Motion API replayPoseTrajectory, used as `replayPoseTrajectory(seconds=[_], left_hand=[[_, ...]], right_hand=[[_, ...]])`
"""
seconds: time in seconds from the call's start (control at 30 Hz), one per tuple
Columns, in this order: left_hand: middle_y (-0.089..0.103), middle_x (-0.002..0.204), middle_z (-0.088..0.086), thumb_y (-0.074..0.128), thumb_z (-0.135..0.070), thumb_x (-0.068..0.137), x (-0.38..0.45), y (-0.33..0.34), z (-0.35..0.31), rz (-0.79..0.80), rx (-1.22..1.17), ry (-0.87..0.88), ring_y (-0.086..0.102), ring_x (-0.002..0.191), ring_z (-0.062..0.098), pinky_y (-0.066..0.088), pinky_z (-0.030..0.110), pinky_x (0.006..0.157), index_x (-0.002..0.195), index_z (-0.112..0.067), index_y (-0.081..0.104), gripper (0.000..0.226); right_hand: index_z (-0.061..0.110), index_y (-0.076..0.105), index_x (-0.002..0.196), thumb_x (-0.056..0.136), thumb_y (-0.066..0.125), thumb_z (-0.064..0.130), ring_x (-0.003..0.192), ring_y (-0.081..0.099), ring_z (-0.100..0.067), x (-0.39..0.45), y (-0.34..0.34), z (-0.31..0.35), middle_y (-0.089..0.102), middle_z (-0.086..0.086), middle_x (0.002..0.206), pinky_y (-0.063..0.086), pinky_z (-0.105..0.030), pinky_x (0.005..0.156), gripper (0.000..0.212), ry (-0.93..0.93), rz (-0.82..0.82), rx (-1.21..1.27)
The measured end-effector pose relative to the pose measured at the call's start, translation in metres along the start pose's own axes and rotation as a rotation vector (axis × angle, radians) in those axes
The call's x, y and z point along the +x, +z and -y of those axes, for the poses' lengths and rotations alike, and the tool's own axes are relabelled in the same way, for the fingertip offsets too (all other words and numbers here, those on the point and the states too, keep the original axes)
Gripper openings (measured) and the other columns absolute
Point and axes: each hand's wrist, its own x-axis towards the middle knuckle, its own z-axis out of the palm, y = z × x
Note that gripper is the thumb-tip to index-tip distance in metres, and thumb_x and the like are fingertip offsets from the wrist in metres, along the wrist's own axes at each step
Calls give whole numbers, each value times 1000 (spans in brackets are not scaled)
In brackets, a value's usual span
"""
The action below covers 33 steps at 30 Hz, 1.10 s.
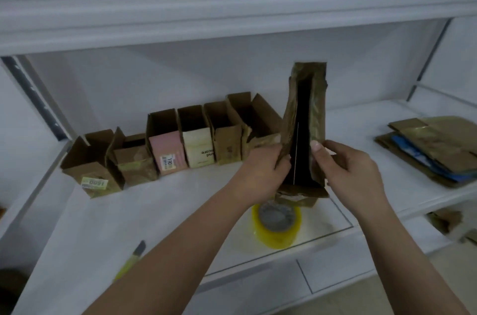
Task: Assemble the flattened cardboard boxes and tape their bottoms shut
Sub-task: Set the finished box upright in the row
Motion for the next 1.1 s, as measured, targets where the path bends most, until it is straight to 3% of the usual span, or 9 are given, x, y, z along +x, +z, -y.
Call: replayPoseTrajectory(seconds=[0.2,0.27,0.37,0.5,0.6,0.8,0.9,0.97,1.1], left_hand=[[55,82,11,39,-17,102,71,72,-22,-15,27,-135,52,75,19,29,25,52,87,-7,50,21],[54,83,9,37,-17,102,89,91,-17,-10,46,-229,52,76,19,29,25,50,88,-8,49,21],[53,81,6,35,-15,103,112,113,-7,-30,55,-362,55,77,20,34,19,51,94,-4,53,22],[61,112,22,38,-13,101,137,127,1,-135,66,-539,57,106,36,38,28,74,116,7,54,29],[63,110,23,39,-19,102,150,132,5,-135,107,-543,60,102,36,41,30,74,109,4,56,30],[63,81,6,31,-42,103,155,105,27,-188,331,-493,62,75,23,45,30,60,92,-13,57,41],[58,112,9,36,-31,101,149,89,48,-99,648,-431,54,110,27,45,38,87,116,-14,56,30],[42,136,12,45,-25,96,149,86,59,-5,913,-395,32,134,31,21,53,115,132,-14,50,38],[25,149,12,49,-20,93,151,80,68,-45,1030,-369,19,140,32,5,58,118,125,-15,58,34]], right_hand=[[26,67,115,93,33,64,89,66,-27,73,-35,-80,71,-2,92,54,-42,82,56,33,75,-115],[25,59,131,101,39,39,97,64,-29,90,-32,-105,69,-7,103,50,-35,86,38,-16,193,-148],[25,34,150,96,39,-4,117,57,-25,105,-34,-137,55,-8,137,42,-19,93,61,-97,475,-102],[30,13,153,94,55,6,114,47,-12,122,-35,-162,37,8,143,32,2,82,77,-193,807,-177],[29,27,151,91,65,33,113,50,-13,140,-19,-168,45,11,133,41,-17,94,71,-297,731,-252],[26,63,126,99,51,31,105,63,-26,179,11,-168,65,-5,119,52,-34,85,30,-267,522,-431],[22,67,121,99,53,25,99,64,-25,198,25,-164,67,-6,113,53,-33,82,27,-262,509,-388],[16,70,117,97,55,17,94,64,-24,211,37,-162,69,-9,108,52,-30,79,24,-267,527,-337],[9,69,118,96,55,10,99,64,-28,227,56,-156,68,-15,112,53,-36,86,26,-274,545,-251]])
